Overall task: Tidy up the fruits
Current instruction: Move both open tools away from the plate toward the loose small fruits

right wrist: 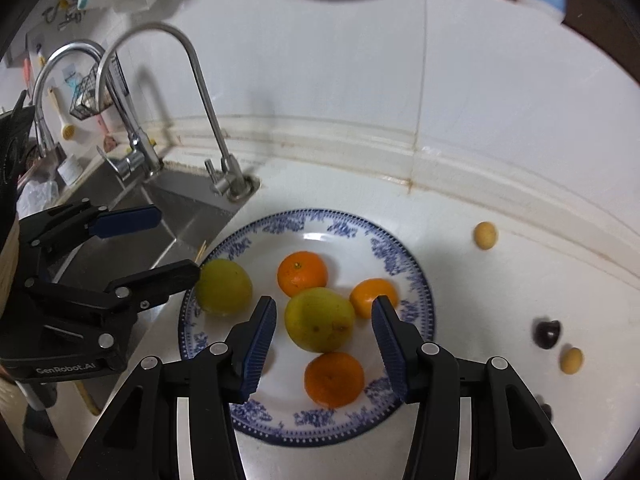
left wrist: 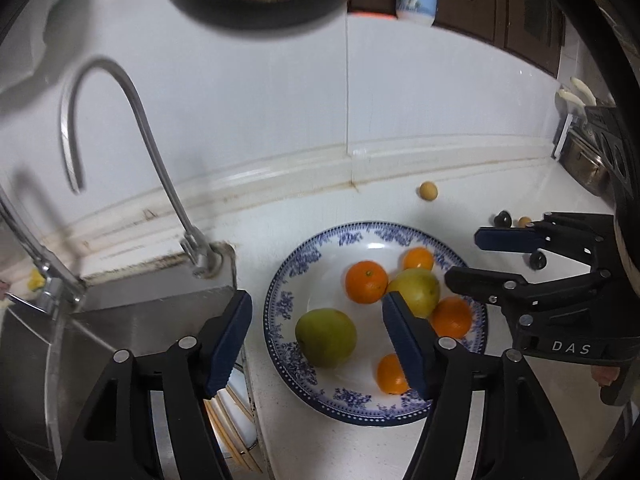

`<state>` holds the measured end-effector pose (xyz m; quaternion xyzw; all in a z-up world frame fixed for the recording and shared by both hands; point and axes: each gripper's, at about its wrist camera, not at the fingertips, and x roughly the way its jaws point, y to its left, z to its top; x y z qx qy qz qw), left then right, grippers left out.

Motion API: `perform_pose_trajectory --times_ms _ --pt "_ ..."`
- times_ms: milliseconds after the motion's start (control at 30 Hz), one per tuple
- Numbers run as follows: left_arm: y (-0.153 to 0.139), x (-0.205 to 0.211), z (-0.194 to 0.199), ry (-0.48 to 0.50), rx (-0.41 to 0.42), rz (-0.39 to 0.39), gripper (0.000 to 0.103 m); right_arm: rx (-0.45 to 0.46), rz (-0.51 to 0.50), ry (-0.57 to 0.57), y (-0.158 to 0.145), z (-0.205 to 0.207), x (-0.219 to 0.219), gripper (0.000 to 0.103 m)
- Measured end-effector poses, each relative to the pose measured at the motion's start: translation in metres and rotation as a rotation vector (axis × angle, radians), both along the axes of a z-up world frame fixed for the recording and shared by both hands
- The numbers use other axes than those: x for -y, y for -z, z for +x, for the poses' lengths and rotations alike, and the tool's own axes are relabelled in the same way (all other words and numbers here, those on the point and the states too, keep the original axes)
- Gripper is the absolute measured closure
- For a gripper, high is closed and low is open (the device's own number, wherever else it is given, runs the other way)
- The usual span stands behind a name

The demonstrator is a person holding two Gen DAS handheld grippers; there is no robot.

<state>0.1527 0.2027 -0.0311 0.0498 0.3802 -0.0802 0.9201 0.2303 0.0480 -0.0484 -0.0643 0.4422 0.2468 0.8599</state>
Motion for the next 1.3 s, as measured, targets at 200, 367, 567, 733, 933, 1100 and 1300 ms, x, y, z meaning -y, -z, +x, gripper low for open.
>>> perform_pose_trajectory --times_ms 200,367,567,733,933,1100,1300 --pt "-0.021 0.018 -0.019 0.017 0.063 -0.006 0.031 0.063 0.009 0.080 -0.022 -0.018 0.024 0.052" --pt "-0.031 0.042 -0.030 0.057 0.106 -0.009 0.029 0.094 0.023 0.142 -0.037 -0.033 0.050 0.044" --pt "-0.036 0.078 -0.037 0.129 0.128 0.000 0.027 0.139 0.007 0.210 -0.048 -0.050 0.084 0.044" --pt "-0.037 0.106 -0.038 0.182 0.131 0.005 0.027 0.151 -0.004 0.264 -0.053 -0.058 0.116 0.044" --pt "-0.039 0.139 -0.033 0.247 0.140 0.003 0.027 0.170 -0.027 0.305 -0.059 -0.065 0.150 0.044" --pt "-0.035 0.165 -0.026 0.292 0.138 0.027 0.027 0.174 -0.056 0.320 -0.060 -0.063 0.173 0.044" --pt "-0.027 0.192 -0.013 0.360 0.132 0.055 0.027 0.163 -0.085 0.312 -0.056 -0.056 0.194 0.044"
